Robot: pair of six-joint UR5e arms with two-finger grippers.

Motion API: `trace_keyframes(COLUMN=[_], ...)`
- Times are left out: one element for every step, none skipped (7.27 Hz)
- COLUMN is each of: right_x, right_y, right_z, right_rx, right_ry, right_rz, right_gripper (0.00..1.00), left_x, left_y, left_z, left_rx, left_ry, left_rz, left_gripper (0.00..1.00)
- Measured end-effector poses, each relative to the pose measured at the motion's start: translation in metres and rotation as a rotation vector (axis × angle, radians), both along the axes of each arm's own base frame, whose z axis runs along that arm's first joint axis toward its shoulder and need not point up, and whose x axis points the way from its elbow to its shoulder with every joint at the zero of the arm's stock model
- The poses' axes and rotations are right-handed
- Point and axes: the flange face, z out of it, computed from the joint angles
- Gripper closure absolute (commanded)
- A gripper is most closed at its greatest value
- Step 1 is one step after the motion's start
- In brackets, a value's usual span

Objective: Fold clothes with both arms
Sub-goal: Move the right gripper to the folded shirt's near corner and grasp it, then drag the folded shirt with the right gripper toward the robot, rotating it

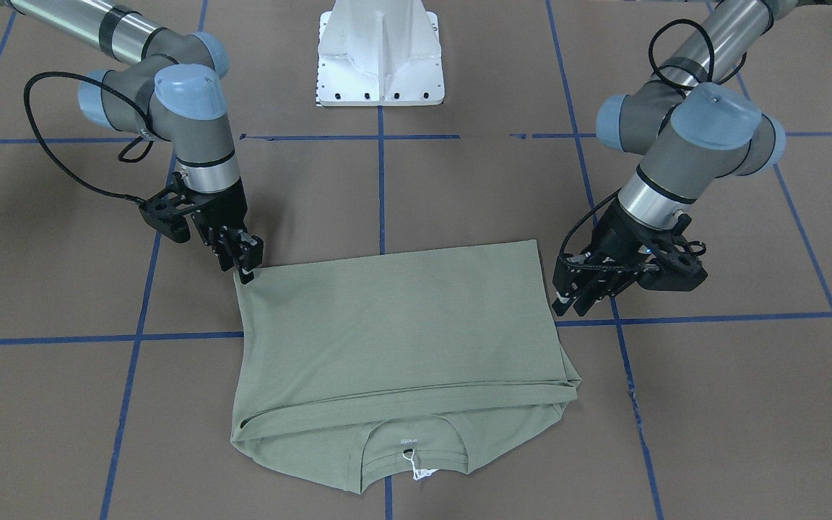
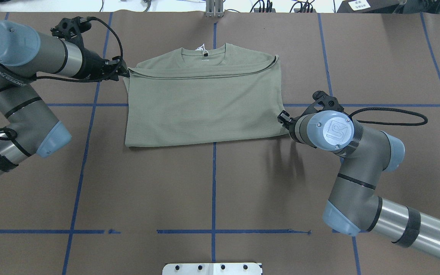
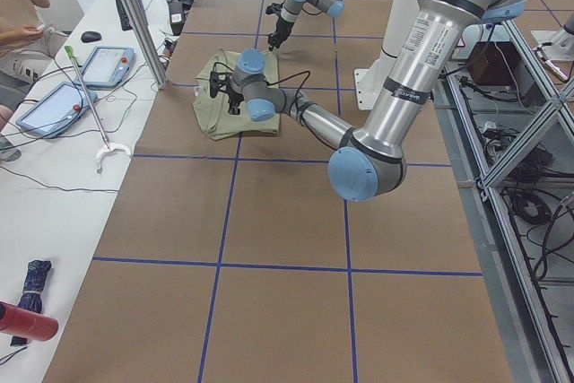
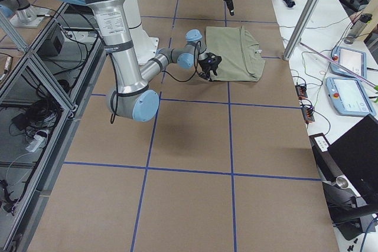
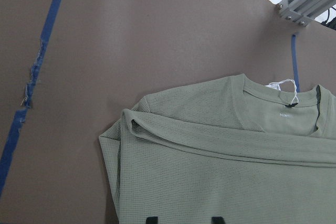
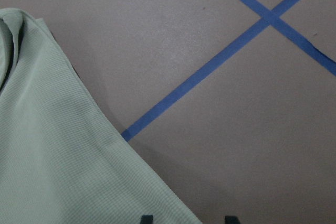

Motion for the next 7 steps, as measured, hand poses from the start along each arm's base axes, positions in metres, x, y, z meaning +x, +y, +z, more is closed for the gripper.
trace_keyframes(right_x=[-0.0001, -0.0015, -0.0031, -0.0046, -0.0058, -0.0063, -0.0062], right_y=[-0.0022, -0.0031, -0.0034, -0.0034, -0.0037, -0.0037, -0.0034], right_z=[-0.0003, 0.0009, 0.0026, 0.0044, 0.0059, 0.006, 0.0049], right_rx=[0.002, 0.0, -0.002, -0.004, -0.005, -0.005, -0.004], right_ry=[0.001, 0.004, 0.007, 0.01, 0.012, 0.012, 0.01], right_rz=[0.006, 0.007, 0.007, 0.006, 0.006, 0.005, 0.004], right_gripper=[0.44, 0.44, 0.46, 0.94, 1.0, 1.0, 1.0], left_x=[-0.0005, -0.001, -0.0015, -0.0017, -0.0018, -0.0019, -0.0018], left_y=[-0.0001, 0.0002, 0.0006, 0.0008, 0.0009, 0.001, 0.001], left_z=[0.0003, -0.0002, -0.0012, -0.0018, -0.002, -0.0021, -0.0022], left_rx=[0.0, 0.0, 0.002, 0.003, 0.002, 0.002, 0.002], left_ry=[0.0, 0.001, 0.002, 0.002, 0.002, 0.003, 0.003], left_rz=[-0.001, -0.002, -0.003, -0.003, -0.003, -0.003, -0.003], left_gripper=[0.55, 0.55, 0.55, 0.55, 0.55, 0.55, 0.55])
